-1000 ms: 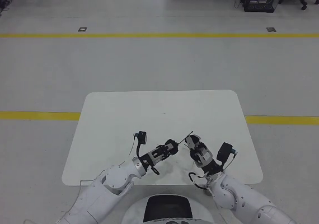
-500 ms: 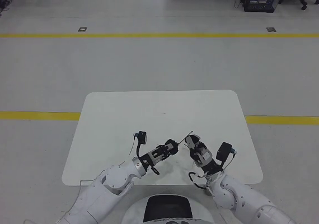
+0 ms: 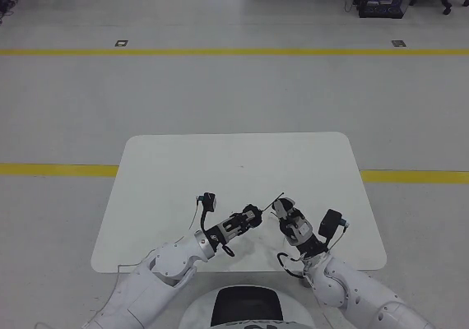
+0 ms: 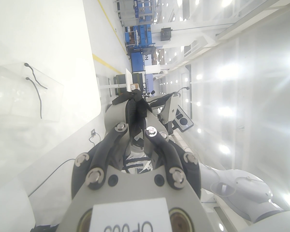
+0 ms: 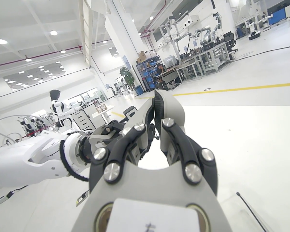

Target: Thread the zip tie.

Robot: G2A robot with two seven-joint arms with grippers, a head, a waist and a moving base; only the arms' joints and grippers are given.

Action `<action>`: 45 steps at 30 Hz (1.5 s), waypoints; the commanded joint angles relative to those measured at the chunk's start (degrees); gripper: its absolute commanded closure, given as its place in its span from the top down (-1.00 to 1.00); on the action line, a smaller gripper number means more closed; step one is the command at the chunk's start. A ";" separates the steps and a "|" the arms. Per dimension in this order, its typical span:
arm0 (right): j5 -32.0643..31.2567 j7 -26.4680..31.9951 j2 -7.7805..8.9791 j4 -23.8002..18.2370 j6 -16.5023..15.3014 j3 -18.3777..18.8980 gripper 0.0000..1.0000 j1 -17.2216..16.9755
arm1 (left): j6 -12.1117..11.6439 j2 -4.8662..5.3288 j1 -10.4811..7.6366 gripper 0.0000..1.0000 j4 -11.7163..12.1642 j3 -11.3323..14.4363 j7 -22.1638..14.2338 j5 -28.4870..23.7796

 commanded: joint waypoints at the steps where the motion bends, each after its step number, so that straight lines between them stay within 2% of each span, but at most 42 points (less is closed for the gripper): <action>1: 0.05 0.10 -0.01 -0.01 0.00 0.02 -1.00 -0.01 | 0.00 0.00 0.00 -1.00 0.00 0.00 0.00 0.00; 45: 0.28 0.86 -0.27 0.45 0.00 -0.18 -1.00 0.40 | 0.00 0.00 0.00 -1.00 0.00 0.00 0.00 0.00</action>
